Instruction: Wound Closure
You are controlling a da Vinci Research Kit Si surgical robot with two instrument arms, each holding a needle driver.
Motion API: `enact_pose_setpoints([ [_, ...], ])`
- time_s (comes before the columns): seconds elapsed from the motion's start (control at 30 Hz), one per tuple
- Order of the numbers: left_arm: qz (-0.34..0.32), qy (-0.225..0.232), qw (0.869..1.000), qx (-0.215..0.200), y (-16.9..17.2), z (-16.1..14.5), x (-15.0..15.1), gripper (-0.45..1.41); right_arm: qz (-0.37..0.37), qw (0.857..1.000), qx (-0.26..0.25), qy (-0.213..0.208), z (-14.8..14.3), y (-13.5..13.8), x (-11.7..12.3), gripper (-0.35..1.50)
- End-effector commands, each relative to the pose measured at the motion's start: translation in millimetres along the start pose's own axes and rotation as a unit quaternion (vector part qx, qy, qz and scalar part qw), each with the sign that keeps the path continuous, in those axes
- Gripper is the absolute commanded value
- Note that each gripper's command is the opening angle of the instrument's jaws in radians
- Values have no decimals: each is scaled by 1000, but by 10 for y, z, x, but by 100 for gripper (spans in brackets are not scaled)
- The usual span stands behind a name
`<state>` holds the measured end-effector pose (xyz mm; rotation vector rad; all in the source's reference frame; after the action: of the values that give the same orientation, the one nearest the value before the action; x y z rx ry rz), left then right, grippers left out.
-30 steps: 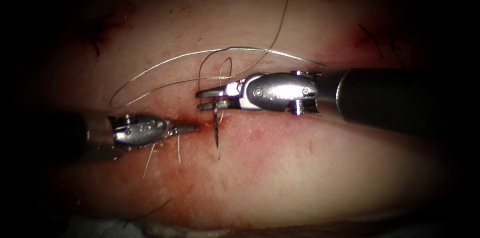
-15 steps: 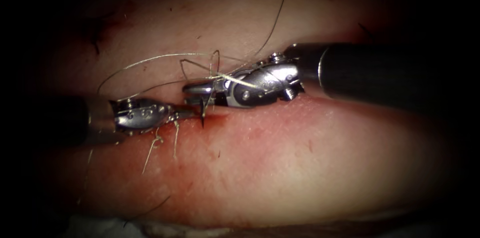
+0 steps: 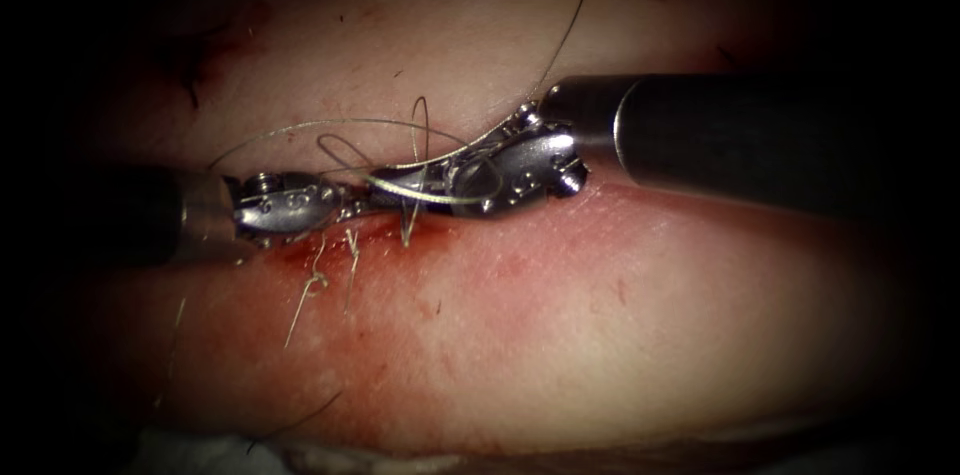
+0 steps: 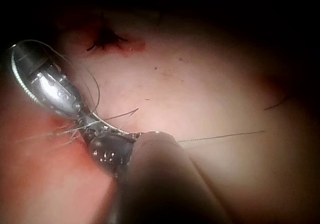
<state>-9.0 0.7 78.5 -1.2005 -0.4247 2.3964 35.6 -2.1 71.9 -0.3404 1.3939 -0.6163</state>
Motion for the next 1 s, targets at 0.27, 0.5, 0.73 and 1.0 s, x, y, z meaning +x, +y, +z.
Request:
enact_pose_setpoints([
  [0.27, 7, -6, 1000, -4, 7, 4, -7, -45, 57, 998, 25, -27, 16, -42, -17, -35],
  [0.5, 11, -10, 1000, -1, 10, 2, -10, -45, 269, 961, 13, -62, 11, -35, -25, -35],
  [0.73, 15, -14, 1000, -2, 22, -1, -15, -45, 356, 931, 5, -78, 6, -32, -41, -35],
  [1.0, 20, -14, 1000, -5, 39, -13, -9, -45, 411, 908, 1, -78, 0, -28, -54, -35],
])
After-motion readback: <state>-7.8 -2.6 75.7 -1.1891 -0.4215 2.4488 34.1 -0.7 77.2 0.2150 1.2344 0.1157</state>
